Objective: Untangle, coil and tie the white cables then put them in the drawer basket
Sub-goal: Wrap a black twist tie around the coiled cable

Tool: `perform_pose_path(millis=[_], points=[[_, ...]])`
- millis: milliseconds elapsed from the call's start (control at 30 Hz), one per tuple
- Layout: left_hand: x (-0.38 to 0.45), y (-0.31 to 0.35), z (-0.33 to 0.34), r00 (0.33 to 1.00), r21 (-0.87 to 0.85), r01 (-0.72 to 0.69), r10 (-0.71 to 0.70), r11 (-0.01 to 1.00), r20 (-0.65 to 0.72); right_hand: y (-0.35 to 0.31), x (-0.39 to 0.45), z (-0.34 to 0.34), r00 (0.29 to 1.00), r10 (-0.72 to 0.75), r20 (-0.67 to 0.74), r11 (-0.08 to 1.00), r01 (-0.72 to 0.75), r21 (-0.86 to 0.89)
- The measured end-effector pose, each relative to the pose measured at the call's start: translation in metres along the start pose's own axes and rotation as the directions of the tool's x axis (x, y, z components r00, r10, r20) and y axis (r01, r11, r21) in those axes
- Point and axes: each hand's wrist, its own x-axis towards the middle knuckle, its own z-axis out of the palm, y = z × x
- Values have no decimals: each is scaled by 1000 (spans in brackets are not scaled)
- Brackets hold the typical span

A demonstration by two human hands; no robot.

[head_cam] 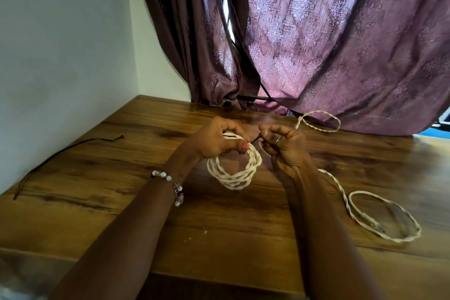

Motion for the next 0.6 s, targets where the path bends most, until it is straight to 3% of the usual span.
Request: perform_pose_path(millis=[133, 267, 467, 533, 600], points=[[1, 0, -1, 999, 161, 1, 5, 987, -38, -1, -2, 4, 999, -44, 9, 987, 45, -157], [3, -6, -5, 997, 353, -1, 28, 936, -72, -8, -2, 8, 983, -172, 68, 926, 185, -330], [3, -9, 1, 959, 460, -21, 148, 887, -242, -9, -7, 32, 940, -254, 227, 886, 321, -335], [3, -11, -2, 952, 406, 13, 113, 914, -284, -7, -3, 28, 909, -352, 223, 780, 417, -466], [3, -11, -3, 942, 380, 51, 82, 924, -327, -5, 2, 16, 815, -490, 309, 462, 543, -701]])
